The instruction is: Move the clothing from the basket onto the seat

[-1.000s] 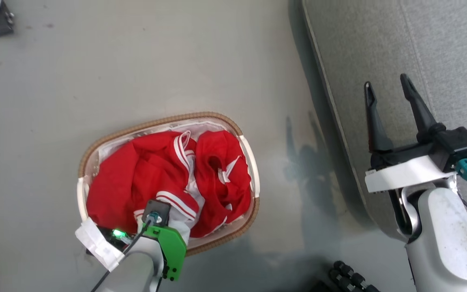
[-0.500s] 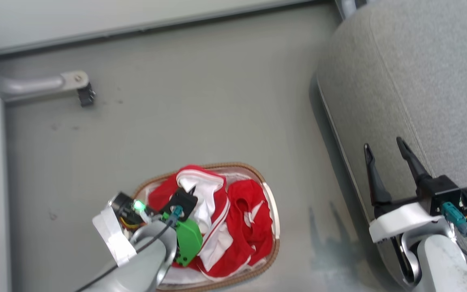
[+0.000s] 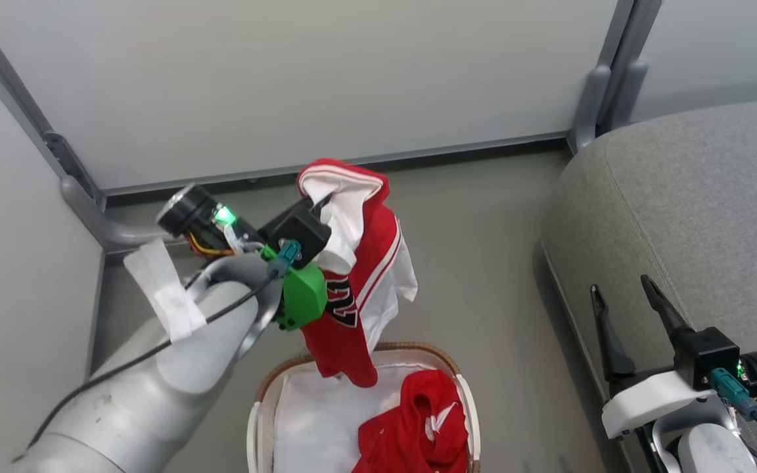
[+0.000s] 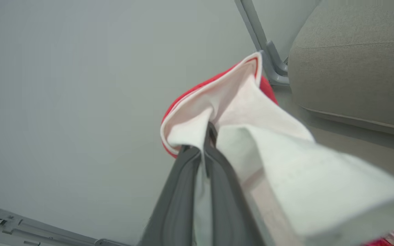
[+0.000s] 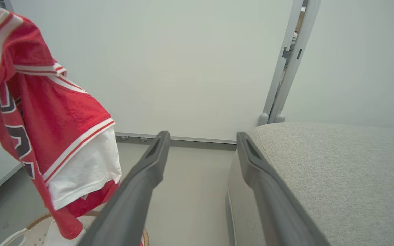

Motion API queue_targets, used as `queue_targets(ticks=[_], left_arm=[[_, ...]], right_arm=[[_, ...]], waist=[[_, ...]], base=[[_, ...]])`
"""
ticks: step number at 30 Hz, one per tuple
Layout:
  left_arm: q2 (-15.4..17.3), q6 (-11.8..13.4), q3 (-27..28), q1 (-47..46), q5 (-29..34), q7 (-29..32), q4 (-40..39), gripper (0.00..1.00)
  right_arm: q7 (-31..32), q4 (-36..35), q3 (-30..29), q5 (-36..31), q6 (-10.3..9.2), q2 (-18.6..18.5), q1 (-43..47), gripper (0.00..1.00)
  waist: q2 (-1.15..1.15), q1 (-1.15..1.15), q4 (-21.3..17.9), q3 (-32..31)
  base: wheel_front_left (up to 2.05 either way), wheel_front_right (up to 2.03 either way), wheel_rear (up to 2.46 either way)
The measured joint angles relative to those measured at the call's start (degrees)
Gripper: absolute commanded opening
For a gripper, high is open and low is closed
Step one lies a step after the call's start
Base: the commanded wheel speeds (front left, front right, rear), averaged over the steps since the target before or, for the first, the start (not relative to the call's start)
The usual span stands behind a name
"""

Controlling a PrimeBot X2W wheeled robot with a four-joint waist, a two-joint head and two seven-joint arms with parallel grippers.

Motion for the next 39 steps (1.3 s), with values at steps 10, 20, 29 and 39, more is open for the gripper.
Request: queue_targets(ticks=[10,20,29,39], left_arm=[[1.83,-2.61,0.67,-12.35,0.86,5.77,-6.55,0.00],[0.64,-2.99,3.18,-21.34,-0.60,8.46,-8.72,0.00],[-3.01,-3.04,2.40,-25.15,-0.90,10.14,-8.49,0.00],[-7.16,-3.31,0.76,-27.98,-1.52,10.98,-6.90,0.00]], right_arm=[[0.00,0.48,2.94,0.36,0.00,0.01,-1.74,1.00],[0.00,1.08,11.82,4.30,0.00,0.01,-4.12,1.00],[0.00,2.02,20.83,8.46,0.00,0.03,-10.61,1.00],[0.00,6.93,23.85,10.53,0.00,0.03,-19.61,1.00]], waist=[[0.00,0.00,0.87,-4.16],[0.00,0.00,0.38,-4.38],[0.00,0.00,1.34,-4.63],[0.00,0.00,3.72,-4.59]], base=[[0.00,0.00,0.00],[0.00,0.00,0.00],[0.00,0.00,0.00],[0.00,0.00,0.00]])
